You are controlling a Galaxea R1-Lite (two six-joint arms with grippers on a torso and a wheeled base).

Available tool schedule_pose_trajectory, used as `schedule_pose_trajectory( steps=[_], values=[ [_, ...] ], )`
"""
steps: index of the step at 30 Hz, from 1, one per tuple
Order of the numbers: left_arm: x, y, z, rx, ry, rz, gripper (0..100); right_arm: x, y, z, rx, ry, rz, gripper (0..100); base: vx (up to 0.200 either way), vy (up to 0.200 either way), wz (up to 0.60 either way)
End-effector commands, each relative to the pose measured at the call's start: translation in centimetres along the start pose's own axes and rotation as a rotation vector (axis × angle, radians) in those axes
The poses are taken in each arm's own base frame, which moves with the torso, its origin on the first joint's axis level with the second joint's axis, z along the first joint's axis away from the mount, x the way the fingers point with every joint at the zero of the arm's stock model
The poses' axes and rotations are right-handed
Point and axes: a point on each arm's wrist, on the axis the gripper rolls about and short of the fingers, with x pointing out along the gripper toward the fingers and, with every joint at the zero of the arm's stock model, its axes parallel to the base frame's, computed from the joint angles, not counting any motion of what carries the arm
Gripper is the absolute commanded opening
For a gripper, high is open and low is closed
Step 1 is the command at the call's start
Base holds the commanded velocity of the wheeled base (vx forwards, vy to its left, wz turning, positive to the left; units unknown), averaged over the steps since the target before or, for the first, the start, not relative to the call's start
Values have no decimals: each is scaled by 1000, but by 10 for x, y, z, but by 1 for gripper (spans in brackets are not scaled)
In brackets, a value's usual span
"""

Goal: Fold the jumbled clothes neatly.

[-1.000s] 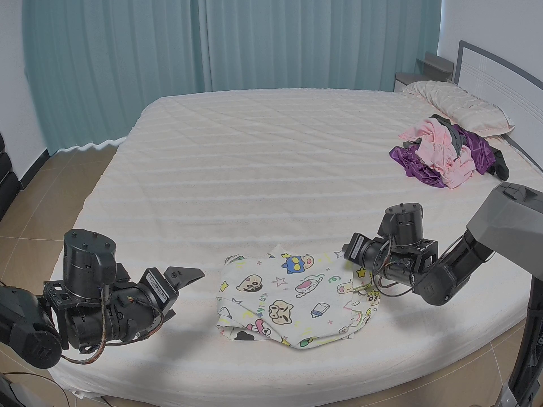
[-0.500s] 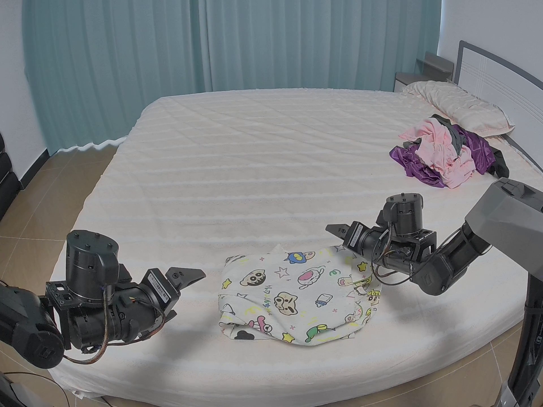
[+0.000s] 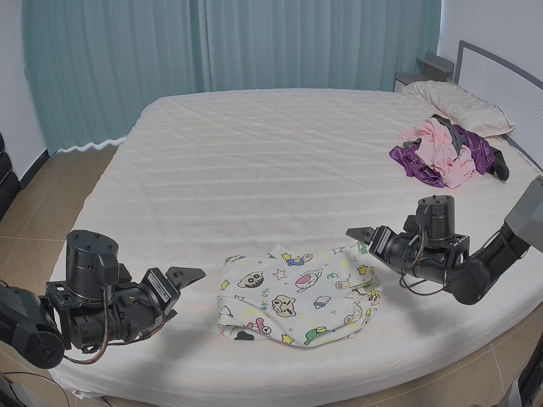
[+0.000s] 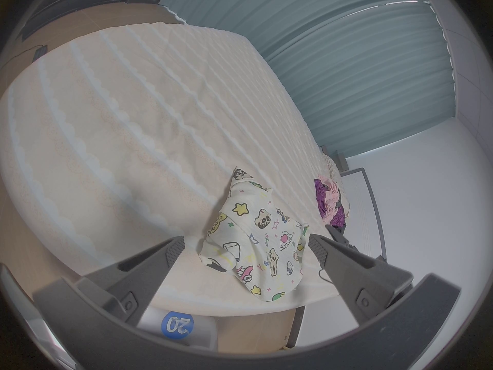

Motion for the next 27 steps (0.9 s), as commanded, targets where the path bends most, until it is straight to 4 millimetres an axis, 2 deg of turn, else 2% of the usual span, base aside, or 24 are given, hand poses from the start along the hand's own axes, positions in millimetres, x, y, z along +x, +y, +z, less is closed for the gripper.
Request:
schedule_pose_trajectory(
  steps=[1,5,7,13,19,27],
  values=[
    [-1,0,0,0,-1,-2,100,-56,11,-29,-38,103,65,100,0,0,0],
    [-1,-1,-1,2,1,-6,100,-75,20,-55,-76,192,105,100,0,0,0],
    [-2,-1,-1,2,2,-7,100,-78,22,-63,-88,215,114,100,0,0,0],
    [-2,-1,-3,-5,6,-7,100,-79,23,-70,-100,247,113,100,0,0,0],
    [-2,-1,-3,-5,10,-7,100,-66,19,-78,-104,276,92,100,0,0,0],
    [-1,0,-3,-5,11,-2,100,-46,25,-84,-110,307,105,100,0,0,0]
  ],
)
